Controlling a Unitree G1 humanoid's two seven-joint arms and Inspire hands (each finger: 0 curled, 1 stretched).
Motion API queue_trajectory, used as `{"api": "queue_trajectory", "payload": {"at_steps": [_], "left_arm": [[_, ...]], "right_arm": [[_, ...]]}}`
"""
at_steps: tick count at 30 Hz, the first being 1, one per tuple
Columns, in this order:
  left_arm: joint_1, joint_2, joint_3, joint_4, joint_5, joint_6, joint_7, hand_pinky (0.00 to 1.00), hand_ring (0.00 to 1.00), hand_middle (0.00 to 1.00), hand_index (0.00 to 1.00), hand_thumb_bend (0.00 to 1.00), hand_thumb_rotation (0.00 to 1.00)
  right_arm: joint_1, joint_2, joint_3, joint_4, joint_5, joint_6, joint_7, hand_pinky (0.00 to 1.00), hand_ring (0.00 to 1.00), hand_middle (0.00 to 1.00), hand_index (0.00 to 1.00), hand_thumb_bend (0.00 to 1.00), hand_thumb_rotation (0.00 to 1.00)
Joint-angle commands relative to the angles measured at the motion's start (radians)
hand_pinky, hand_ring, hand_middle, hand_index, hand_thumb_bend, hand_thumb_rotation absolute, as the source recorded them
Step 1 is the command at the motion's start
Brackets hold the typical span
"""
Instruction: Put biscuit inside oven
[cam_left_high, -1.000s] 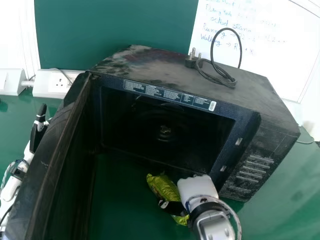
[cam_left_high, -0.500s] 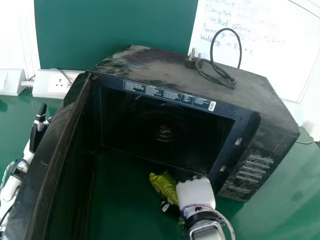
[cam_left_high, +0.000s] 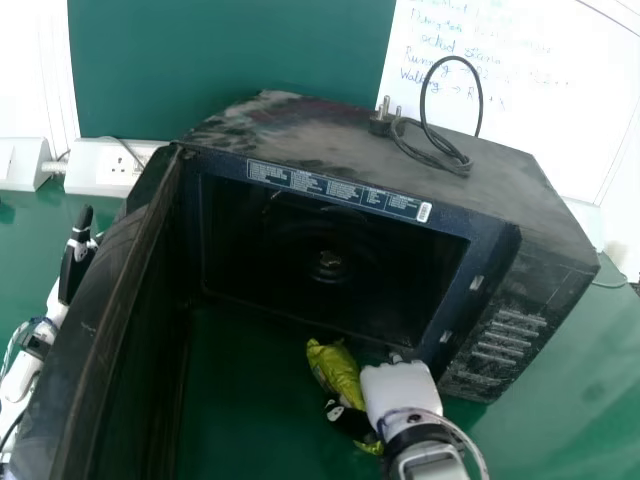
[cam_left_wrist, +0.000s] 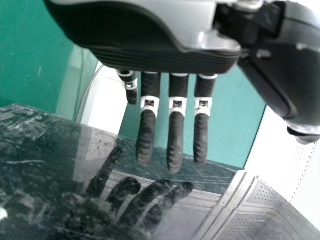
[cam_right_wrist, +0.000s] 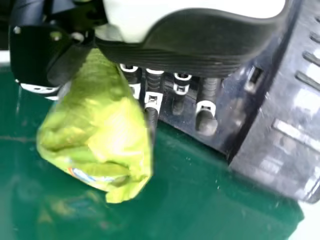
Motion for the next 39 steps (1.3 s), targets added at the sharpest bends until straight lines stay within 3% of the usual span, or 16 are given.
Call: {"api": "queue_trajectory", "payload": {"at_steps": [1,4,8,10,12,21,29,35,39], "left_arm": [[0.011,0.001,-0.001,-0.005,0.004,0.0,0.003,0.23,0.3,0.4,0.49,0.52,0.09],[0.012,0.002,-0.001,-0.002,0.004,-0.009,-0.006,0.23,0.3,0.4,0.49,0.52,0.09],[0.011,0.001,0.0,-0.001,0.004,-0.008,-0.004,0.23,0.3,0.4,0.49,0.52,0.09],[0.012,0.001,0.0,-0.003,0.001,-0.004,-0.005,0.23,0.3,0.4,0.49,0.52,0.09],[0.012,0.001,-0.001,-0.005,0.001,-0.002,-0.002,0.23,0.3,0.4,0.49,0.52,0.09],[0.01,-0.001,-0.001,0.005,0.005,-0.015,-0.006,0.23,0.3,0.4,0.49,0.52,0.09],[0.012,-0.004,-0.002,-0.005,0.0,-0.006,-0.003,0.23,0.3,0.4,0.49,0.52,0.09],[0.012,-0.004,-0.003,-0.002,0.002,-0.012,-0.005,0.23,0.3,0.4,0.49,0.52,0.09],[0.014,-0.007,-0.004,-0.003,0.009,-0.022,-0.001,0.23,0.3,0.41,0.49,0.52,0.09]], "right_arm": [[0.028,0.007,-0.018,-0.016,0.05,-0.013,0.019,0.05,0.12,0.47,0.72,0.57,0.0],[0.024,0.01,-0.059,-0.055,0.097,-0.014,-0.021,0.06,0.14,0.47,0.65,0.56,0.0],[-0.01,0.023,-0.105,-0.095,0.109,-0.003,0.001,0.05,0.13,0.47,0.65,0.57,0.0],[-0.024,0.029,-0.128,-0.112,0.134,-0.002,-0.017,0.05,0.14,0.47,0.53,0.54,0.0],[-0.047,0.017,-0.148,-0.126,0.153,-0.014,-0.002,0.06,0.14,0.47,0.5,0.53,0.0],[-0.152,0.029,-0.176,-0.137,0.169,-0.024,0.062,0.06,0.14,0.47,0.49,0.53,0.0],[-0.219,0.076,-0.183,-0.097,0.24,-0.002,-0.006,0.06,0.13,0.47,0.48,0.53,0.0],[-0.309,0.101,-0.155,-0.008,0.222,0.024,-0.011,0.09,0.17,0.47,0.48,0.53,0.0],[-0.352,0.105,-0.131,0.067,0.225,0.031,-0.085,0.09,0.17,0.47,0.48,0.53,0.0]]}}
